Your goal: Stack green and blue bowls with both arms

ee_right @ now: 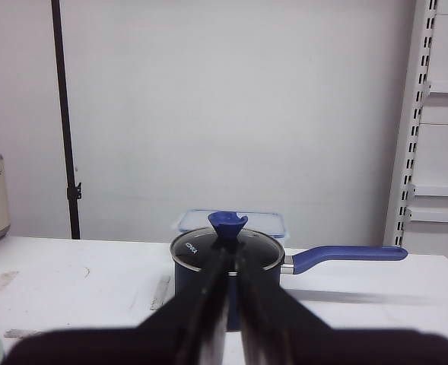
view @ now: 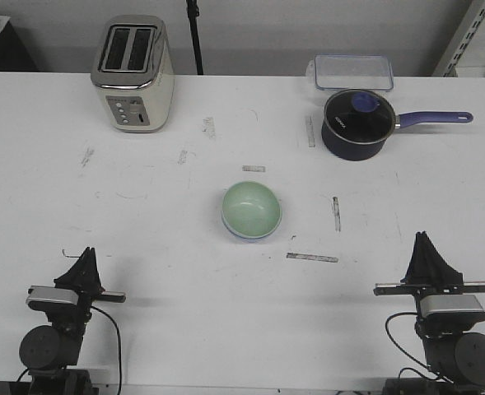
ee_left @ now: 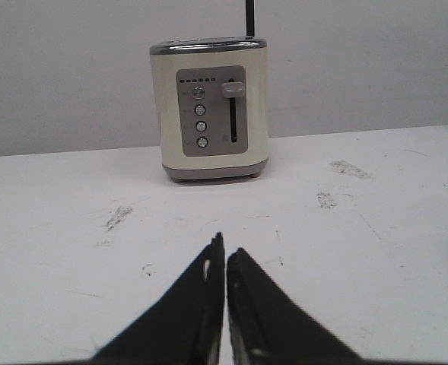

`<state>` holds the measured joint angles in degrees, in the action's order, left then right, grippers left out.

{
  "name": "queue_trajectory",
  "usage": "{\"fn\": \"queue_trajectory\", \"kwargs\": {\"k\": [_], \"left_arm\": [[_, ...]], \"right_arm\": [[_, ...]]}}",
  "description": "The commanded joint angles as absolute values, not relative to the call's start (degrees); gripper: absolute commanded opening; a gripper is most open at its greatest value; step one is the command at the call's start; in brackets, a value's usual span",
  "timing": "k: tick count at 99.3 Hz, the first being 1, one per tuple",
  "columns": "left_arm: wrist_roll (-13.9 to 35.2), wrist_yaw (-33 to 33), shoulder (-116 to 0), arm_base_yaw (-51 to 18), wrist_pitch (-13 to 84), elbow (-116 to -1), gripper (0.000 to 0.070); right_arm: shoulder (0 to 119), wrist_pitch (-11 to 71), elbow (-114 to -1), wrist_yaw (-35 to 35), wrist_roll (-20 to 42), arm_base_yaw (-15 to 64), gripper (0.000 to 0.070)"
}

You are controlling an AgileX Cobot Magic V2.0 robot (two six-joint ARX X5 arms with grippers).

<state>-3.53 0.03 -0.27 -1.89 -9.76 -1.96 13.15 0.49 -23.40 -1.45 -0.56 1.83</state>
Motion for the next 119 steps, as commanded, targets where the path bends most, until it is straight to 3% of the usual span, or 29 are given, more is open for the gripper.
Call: {"fn": "queue_trajectory", "kwargs": {"k": [1,119], "left_arm": [[-3.4,-0.2,-0.2,-1.8,-9.9,-0.7,0.0003],[-1.7,-1.9,-0.2,-1.8,-7.0,-0.7,0.0002]], "right_arm": [[13.1,-0.4,-23.3,-1.5,0.2,1.9,0.001],[13.1,-0.4,-23.3,-1.5,0.2,1.9,0.001]]}}
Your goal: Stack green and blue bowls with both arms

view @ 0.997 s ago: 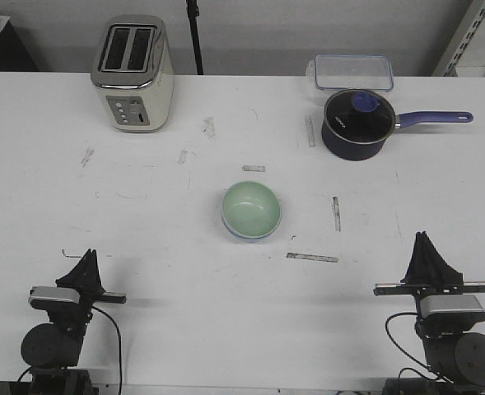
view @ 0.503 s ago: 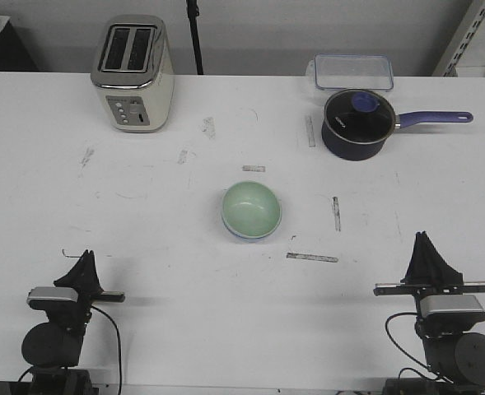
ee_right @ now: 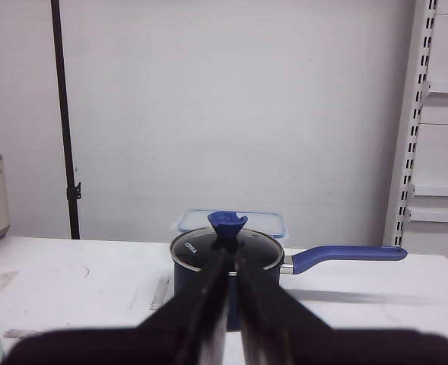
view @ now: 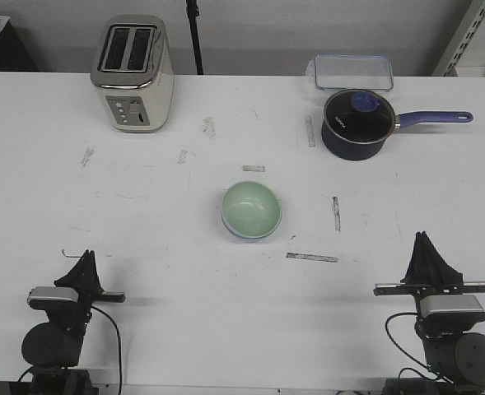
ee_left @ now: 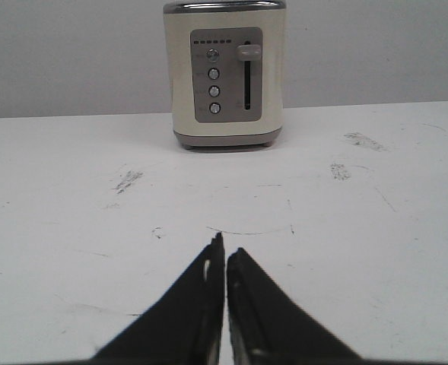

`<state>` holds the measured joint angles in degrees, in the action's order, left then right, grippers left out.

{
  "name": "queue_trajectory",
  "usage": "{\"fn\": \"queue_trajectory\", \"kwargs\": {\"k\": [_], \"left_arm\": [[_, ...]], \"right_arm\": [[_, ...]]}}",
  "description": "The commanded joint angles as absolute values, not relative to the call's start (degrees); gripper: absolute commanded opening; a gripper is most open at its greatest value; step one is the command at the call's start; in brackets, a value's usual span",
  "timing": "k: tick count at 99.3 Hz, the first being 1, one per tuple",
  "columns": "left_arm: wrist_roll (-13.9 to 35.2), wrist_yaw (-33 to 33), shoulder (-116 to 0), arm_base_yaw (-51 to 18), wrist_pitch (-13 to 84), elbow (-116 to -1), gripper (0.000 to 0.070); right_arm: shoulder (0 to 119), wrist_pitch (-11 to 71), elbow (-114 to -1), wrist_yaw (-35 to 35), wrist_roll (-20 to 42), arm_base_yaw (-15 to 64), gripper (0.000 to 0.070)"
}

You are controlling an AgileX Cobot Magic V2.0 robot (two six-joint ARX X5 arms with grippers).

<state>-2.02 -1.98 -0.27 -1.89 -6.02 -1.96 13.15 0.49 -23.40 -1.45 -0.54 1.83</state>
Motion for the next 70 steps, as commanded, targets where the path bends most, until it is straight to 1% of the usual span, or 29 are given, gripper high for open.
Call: {"fn": "queue_trajectory", "kwargs": {"k": [1,56,70], "left_arm": [[-1.7,-1.9,-0.2,-1.8,-6.9,-0.7,0.0002],[-1.7,-1.9,-0.2,-1.8,-6.9,-0.7,0.0002],[-1.7,-1.9,-0.2,-1.8,-7.0,-0.7,0.0002]], "right_arm": [[13.1,-0.4,-23.3,-1.5,0.2,1.9,0.001],[13.1,0.5,-23.3,-1.6,0.2,1.8,0.001],[11.2,-2.0,-20.9,-2.2,0.2,1.9,0.001]]}}
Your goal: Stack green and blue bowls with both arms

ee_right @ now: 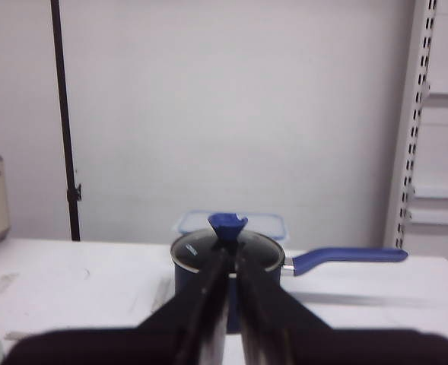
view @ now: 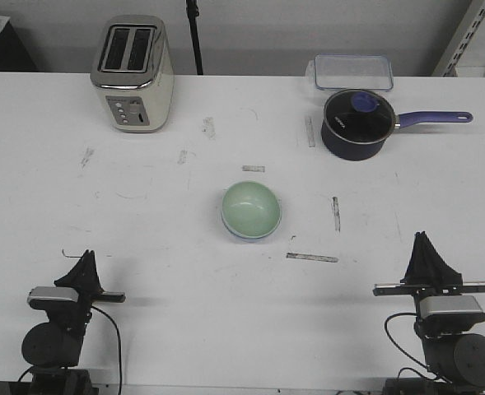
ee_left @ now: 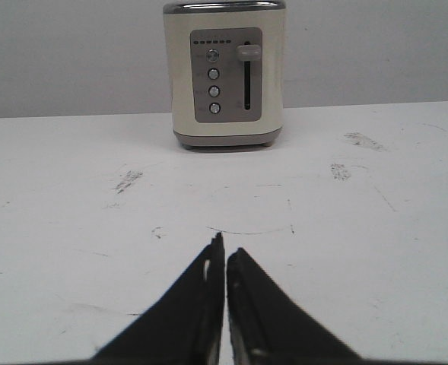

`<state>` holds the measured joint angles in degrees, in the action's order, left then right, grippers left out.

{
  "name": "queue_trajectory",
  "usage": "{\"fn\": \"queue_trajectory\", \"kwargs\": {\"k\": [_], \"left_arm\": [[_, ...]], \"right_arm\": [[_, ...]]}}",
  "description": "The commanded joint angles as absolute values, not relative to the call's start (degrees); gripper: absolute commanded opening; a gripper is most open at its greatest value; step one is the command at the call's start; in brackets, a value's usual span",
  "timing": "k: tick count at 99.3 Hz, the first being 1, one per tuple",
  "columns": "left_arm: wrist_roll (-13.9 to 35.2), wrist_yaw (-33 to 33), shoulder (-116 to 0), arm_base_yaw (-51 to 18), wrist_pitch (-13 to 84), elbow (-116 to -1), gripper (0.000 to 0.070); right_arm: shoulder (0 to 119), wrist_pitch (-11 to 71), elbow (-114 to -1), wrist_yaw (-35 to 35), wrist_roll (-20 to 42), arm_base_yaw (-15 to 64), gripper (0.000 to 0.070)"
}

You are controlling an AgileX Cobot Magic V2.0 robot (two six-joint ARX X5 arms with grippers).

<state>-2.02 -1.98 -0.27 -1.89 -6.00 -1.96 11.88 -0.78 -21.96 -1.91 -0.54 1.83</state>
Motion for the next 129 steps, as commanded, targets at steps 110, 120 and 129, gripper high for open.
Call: {"fn": "queue_trajectory", "kwargs": {"k": [110,120,129], "left_arm": [[-1.7,-1.9,-0.2,-1.8,-6.9,-0.7,0.0002],[-1.7,-1.9,-0.2,-1.8,-6.9,-0.7,0.0002],[-1.7,-1.9,-0.2,-1.8,-6.9,-0.7,0.0002]], "right_arm": [[0.1,-1.7,-0.7,-1.7,2.1,1.1,0.001],[0.1,-1.8,-0.7,-1.7,2.1,1.2,0.001],[0.1,-1.8,-0.7,-1.5,2.1,1.2,0.001]]}}
